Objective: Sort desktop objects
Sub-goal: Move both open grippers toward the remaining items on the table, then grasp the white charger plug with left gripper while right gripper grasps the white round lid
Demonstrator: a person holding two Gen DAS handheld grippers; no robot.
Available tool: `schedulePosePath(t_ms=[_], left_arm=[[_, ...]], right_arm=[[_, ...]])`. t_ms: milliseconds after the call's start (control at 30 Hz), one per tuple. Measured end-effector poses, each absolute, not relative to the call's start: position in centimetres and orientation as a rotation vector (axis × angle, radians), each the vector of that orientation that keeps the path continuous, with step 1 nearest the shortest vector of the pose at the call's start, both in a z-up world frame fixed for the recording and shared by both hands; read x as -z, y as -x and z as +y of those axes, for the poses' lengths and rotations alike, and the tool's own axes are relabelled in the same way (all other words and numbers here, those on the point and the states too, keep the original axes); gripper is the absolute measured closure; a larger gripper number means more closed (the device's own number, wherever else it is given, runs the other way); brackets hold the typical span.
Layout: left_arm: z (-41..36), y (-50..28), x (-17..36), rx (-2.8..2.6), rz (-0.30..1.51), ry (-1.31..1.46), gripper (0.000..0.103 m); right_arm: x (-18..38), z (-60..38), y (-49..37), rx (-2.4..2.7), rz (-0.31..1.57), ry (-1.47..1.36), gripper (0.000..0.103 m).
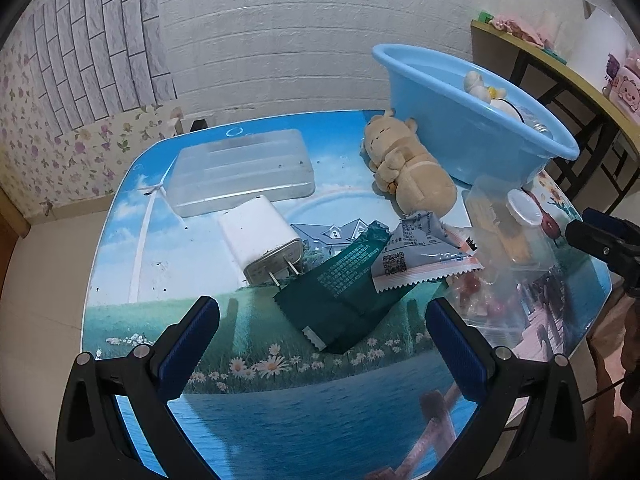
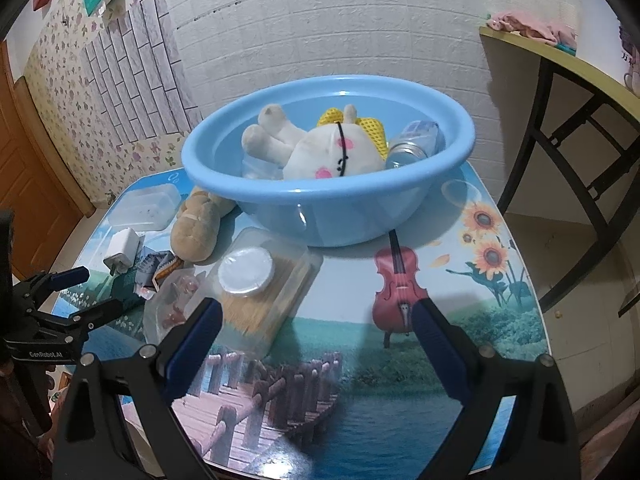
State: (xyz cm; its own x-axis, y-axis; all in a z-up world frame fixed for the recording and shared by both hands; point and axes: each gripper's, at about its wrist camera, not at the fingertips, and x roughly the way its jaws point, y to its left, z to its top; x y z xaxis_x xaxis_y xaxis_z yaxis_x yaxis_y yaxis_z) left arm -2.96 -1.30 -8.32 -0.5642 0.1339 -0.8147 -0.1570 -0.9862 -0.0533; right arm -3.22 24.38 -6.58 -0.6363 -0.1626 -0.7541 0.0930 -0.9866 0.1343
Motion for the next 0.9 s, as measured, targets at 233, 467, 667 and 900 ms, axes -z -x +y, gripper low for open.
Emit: schedulePosePath(t_ms=[233, 467, 667, 900], left_arm=[[-2.1, 3.3, 8.6, -2.648, -0.005, 1.39, 0.0], [-1.5, 3.4, 9.3, -2.621, 0.004, 1.378, 0.0], [-1.7, 3.3, 8.1, -2.642, 0.014, 1.298, 0.0], [-4.9, 4.9, 8.5, -2.713, -0.086, 1.37, 0.0]], right_arm=[[7.1, 24.8, 3.2, 2.714, -0.14, -1.288, 0.006], [6.8, 24.1, 3.1, 2.701, -0.14, -1.256, 0.006], [6.3, 23.4, 3.8, 2.705, -0.157, -1.225, 0.015], [6.4, 21.5, 4.6, 2.684, -0.102, -1.203, 0.025]])
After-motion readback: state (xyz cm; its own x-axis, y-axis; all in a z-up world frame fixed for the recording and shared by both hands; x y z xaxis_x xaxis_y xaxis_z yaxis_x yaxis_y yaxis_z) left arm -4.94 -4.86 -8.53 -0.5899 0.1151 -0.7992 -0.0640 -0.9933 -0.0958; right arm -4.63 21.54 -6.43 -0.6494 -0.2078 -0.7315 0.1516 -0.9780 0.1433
